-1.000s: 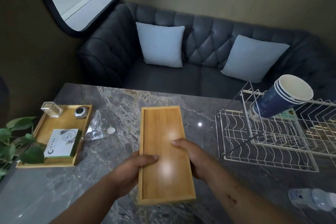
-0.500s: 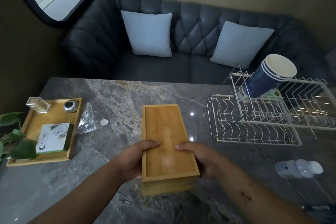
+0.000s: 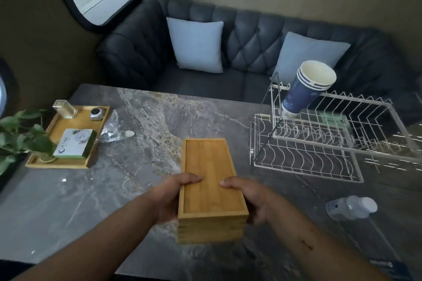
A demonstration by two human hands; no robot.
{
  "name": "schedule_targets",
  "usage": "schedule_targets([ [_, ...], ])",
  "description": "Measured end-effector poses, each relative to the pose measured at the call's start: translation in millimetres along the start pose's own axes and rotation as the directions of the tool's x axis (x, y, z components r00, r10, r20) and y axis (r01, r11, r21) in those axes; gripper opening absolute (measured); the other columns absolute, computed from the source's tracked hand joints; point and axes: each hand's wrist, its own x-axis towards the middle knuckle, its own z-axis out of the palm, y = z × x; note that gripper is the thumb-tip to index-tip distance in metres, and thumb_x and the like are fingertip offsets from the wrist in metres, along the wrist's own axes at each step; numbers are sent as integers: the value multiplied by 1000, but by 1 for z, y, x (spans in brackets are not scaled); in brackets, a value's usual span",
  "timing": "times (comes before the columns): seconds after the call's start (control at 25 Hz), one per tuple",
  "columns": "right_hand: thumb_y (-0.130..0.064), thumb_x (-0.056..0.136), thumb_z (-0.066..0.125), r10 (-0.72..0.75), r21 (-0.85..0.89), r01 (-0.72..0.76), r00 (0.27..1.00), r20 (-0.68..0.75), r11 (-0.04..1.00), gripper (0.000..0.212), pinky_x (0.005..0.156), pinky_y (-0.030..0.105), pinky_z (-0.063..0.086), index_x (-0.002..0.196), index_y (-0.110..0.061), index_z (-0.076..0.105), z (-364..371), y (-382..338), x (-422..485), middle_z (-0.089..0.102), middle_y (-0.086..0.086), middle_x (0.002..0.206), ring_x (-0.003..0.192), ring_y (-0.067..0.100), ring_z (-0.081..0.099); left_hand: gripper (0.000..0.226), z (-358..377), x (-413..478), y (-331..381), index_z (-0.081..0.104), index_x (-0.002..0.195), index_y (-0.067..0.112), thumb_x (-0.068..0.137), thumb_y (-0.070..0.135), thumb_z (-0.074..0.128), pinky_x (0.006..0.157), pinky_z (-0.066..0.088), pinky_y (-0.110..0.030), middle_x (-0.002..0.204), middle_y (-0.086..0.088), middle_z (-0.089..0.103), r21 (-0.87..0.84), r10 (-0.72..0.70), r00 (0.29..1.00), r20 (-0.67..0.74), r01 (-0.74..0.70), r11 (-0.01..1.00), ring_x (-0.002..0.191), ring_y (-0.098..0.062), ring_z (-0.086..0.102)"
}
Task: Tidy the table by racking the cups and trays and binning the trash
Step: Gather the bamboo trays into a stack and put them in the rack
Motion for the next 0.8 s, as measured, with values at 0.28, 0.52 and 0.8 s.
schedule_targets([
  [0.28, -35, 62, 87, -2, 44, 3, 1000, -8, 999, 71, 98, 44, 54, 125, -9, 67, -33, 29, -34, 73, 17, 118, 112, 34, 69, 74, 38, 4, -23, 60, 136, 12, 72, 38, 85, 112, 41, -61, 132, -20, 67, 64, -51, 999, 0, 51, 997, 123, -42, 63],
  [0.52, -31, 65, 87, -42, 154, 54, 996, -80, 987, 74, 106, 55, 47, 130, -10, 59, -46, 56, -52, 70, 21, 122, 116, 40, 65, 84, 55, 20, -26, 57, 137, 13, 64, 36, 92, 110, 43, -62, 131, -21, 67, 145, -153, 986, 64, 142, 979, 121, -44, 63],
  [0.8, -32, 65, 89, -56, 362, 106, 988, -145, 926, 78, 82, 47, 59, 131, -12, 54, -63, 90, -75, 73, 21, 117, 104, 39, 72, 82, 88, 51, -24, 56, 136, 13, 66, 37, 91, 104, 50, -60, 126, -20, 71, 308, -277, 947, 162, 219, 926, 114, -42, 69],
])
